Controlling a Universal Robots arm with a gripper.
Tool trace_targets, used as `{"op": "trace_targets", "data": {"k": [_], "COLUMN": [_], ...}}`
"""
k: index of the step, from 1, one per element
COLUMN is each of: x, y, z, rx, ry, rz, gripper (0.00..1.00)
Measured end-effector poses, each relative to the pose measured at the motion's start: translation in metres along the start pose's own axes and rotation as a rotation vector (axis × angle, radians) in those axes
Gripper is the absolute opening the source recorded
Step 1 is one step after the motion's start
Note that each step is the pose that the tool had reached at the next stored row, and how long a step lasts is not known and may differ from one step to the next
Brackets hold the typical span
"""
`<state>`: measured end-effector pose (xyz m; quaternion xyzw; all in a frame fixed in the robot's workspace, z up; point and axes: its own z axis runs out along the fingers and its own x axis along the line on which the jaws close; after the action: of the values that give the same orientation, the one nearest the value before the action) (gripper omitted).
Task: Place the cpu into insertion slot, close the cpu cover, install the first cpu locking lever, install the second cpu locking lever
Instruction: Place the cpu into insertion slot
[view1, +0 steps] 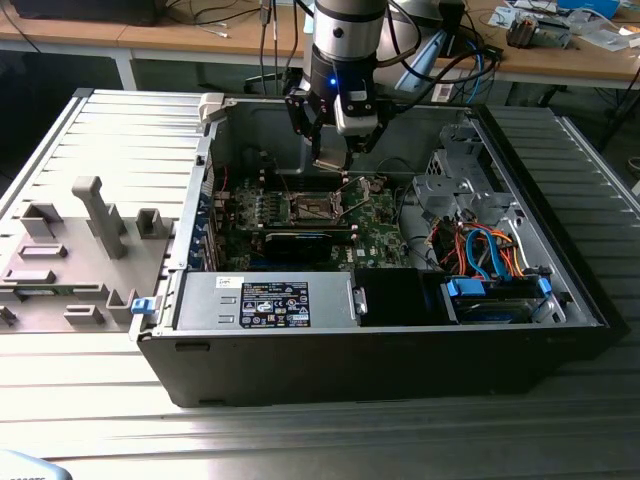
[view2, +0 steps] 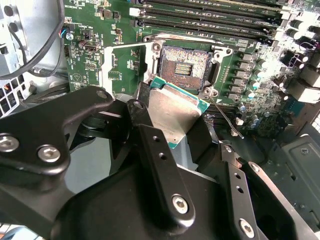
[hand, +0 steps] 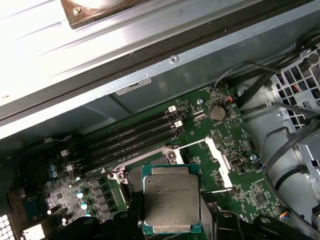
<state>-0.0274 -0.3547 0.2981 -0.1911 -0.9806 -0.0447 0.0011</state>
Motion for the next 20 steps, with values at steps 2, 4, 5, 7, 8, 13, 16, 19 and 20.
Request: {"op": "trace_targets", "data": {"k": [2,4,5,7,8,13,16,19,20], "x": [0.0,0.0,0.0,0.0,0.0,0.0,0.0,0.0,0.0], "y": [0.0,0.0,0.0,0.0,0.0,0.0,0.0,0.0,0.0], "z": [0.0,0.0001,0.0001,0.0001,0.0001,0.0001,0.0002,0.0002,0.0002], "rx": [0.0,-0.0001,-0.0001,-0.0002,-0.0001,-0.0002,-0.0003,-0.0004,-0.0004], "ry": [-0.0002,-0.0004,-0.0004,-0.0006,-0.0007,-0.0011,-0.0015,-0.0017,-0.0019], "rz": [0.002,0.004,0.005,0.007,0.008,0.013,0.016,0.02,0.021], "gripper": [0.55,0.55,0.55,0.55,0.55,0.55,0.55,0.55,0.55]}}
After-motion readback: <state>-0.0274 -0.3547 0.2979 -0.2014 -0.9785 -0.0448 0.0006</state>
